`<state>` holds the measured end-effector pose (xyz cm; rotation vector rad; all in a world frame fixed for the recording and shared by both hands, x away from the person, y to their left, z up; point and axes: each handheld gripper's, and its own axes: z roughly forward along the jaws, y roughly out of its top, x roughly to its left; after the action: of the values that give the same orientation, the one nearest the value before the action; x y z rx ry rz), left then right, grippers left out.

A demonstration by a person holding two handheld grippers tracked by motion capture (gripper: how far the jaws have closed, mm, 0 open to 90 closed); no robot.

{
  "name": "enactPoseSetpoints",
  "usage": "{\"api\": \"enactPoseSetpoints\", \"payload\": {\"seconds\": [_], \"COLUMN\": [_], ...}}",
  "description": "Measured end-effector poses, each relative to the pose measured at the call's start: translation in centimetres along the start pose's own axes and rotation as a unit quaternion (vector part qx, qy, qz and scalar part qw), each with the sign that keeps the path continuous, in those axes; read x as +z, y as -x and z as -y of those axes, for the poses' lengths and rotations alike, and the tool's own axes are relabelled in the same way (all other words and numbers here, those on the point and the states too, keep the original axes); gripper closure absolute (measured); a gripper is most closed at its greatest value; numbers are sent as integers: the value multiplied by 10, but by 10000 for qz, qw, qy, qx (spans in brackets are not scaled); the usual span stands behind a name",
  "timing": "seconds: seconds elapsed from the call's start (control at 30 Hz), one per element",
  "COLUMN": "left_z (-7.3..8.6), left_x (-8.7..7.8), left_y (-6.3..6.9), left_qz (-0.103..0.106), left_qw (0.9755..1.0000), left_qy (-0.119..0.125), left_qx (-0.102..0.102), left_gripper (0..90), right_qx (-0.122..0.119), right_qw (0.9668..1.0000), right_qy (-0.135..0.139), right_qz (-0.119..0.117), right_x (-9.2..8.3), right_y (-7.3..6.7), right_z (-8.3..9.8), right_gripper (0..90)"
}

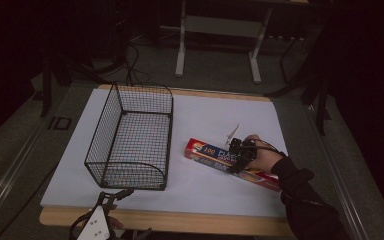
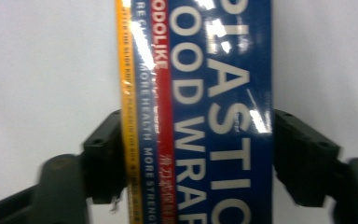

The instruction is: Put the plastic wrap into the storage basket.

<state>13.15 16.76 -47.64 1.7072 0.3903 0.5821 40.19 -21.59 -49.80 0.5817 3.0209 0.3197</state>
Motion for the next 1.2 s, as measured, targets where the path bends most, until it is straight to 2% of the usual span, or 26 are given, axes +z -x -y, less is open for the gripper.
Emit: {"api": "enactPoseSetpoints", "payload": {"seconds": [0.03,0.07,0.1,0.5,0.6,0.7,0.9,1.07,1.17,1.2], "left_z": [0,0,0,0,0,0,0,0,0,0], "left_x": [0,0,0,0,0,0,0,1,1,1], "left_y": [0,0,0,0,0,-1,-1,-1,-1,-1], "left_qz": [0,-2,-4,-8,-5,-4,-5,-2,-7,-9], "left_qw": [10000,10000,10000,10000,10000,10000,10000,10000,10000,10000], "left_qy": [3,3,-1,0,-5,-6,-5,-1,-5,-4], "left_qx": [-1,0,2,-7,1,0,0,-8,-1,0], "left_gripper": [1,1,1,1,1,1,1,1,1,1], "right_qx": [4,-18,-24,-53,121,182,570,939,1246,1399], "right_qw": [10000,10000,9999,9996,9996,9995,9979,9951,9917,9897], "right_qy": [-12,-37,-45,-270,-255,-228,-262,-227,-136,-95], "right_qz": [-2,-38,-110,36,14,107,188,204,272,291], "right_x": [0,0,0,-1,-3,-6,-13,-22,-26,-29], "right_y": [0,-1,-2,-6,-5,-4,-1,-2,0,0], "right_z": [-1,-1,-2,-7,-8,-9,-12,-15,-17,-17], "right_gripper": [298,354,355,391,392,392,392,392,392,392]}}
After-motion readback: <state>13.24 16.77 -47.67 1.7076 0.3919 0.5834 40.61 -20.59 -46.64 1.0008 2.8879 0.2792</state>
